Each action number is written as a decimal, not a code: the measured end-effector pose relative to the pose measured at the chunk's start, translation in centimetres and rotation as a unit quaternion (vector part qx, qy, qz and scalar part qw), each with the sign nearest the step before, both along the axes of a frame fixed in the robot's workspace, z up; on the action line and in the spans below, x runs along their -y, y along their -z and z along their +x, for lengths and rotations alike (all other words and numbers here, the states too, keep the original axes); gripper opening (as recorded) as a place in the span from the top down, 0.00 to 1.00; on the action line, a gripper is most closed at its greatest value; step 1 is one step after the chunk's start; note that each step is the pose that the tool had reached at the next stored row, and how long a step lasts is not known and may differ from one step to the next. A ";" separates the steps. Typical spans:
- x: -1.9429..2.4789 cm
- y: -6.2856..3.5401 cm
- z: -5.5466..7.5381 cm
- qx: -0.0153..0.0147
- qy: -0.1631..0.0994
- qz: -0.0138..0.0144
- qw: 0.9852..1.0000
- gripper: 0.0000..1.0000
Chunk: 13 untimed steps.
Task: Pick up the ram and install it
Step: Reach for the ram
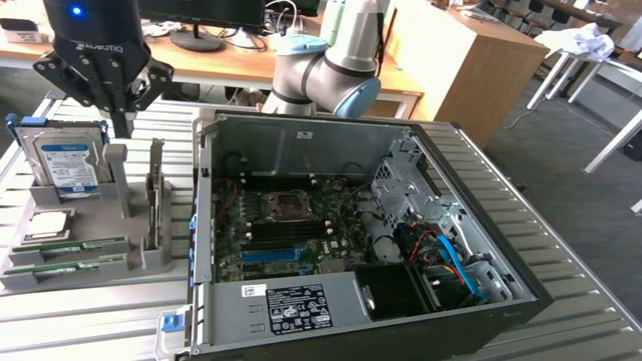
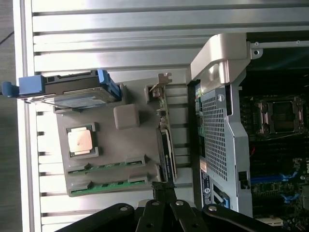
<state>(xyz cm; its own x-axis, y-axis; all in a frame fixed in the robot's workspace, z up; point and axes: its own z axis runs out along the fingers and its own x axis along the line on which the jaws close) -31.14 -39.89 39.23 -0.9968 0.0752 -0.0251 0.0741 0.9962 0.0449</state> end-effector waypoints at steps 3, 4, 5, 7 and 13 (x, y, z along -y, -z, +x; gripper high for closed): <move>0.00 0.00 -0.6 0.000 0.000 0.000 1.000 0.90; 0.00 0.00 -0.8 0.000 0.000 0.000 1.000 0.90; 0.00 0.00 -1.0 0.000 0.000 0.000 1.000 0.90; 0.00 0.00 -1.2 0.000 0.000 0.000 1.000 0.90; 0.01 0.00 -1.2 0.000 0.000 0.000 1.000 0.90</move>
<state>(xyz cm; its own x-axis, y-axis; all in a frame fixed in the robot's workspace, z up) -32.33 -39.90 39.23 -0.9968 0.0754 -0.0252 0.0743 0.9962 0.0449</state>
